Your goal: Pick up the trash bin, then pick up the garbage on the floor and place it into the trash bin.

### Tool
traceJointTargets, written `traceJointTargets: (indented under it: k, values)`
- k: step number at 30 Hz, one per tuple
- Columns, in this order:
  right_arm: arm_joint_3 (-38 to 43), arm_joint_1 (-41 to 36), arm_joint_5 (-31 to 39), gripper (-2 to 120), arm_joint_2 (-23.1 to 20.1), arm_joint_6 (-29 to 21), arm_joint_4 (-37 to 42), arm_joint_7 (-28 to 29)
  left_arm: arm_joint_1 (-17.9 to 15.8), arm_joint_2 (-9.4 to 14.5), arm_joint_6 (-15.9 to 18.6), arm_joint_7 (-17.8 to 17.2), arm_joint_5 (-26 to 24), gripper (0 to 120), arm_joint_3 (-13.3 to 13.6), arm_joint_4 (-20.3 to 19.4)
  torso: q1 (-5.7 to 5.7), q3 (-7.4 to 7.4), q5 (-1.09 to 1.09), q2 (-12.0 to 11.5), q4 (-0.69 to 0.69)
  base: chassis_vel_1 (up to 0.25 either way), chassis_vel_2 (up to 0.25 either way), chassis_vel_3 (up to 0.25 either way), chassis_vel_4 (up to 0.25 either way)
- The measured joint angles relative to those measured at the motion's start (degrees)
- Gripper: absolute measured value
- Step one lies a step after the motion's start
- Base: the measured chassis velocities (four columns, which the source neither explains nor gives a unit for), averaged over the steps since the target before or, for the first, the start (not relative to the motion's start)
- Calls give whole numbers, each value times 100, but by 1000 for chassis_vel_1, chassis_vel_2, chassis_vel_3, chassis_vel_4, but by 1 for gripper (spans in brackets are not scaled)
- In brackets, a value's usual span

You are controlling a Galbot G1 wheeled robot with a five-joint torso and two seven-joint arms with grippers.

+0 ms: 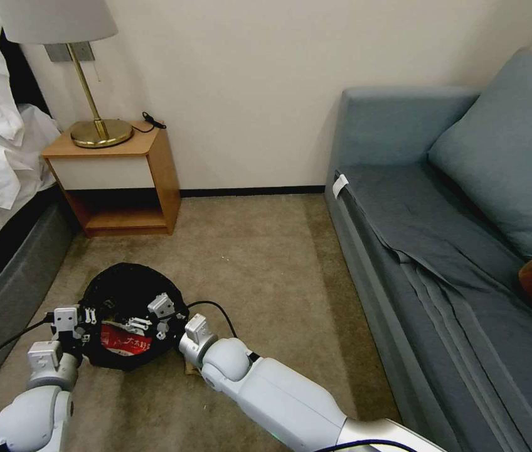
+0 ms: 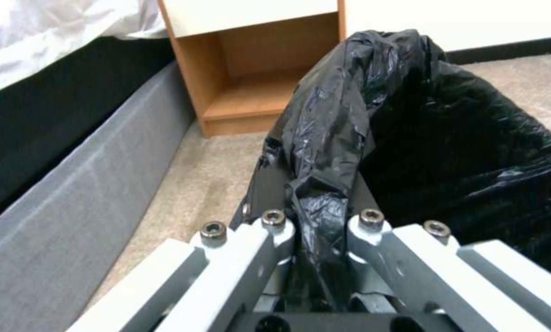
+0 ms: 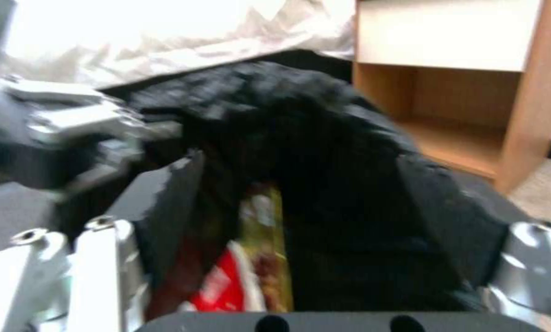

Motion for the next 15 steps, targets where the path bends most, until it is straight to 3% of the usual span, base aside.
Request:
traceJointTargets:
  k: [5,15]
  values:
    - [250,15,-148,98,0,-69,-251,18,-20,172,0,-1,-114,4,-148,122,0,0,0,0,1,0,0,0,0]
    - [616,13,-807,100,0,-289,-971,20,-131,512,163,-30,-370,4,-437,148,0,0,0,0,0,0,0,0,0]
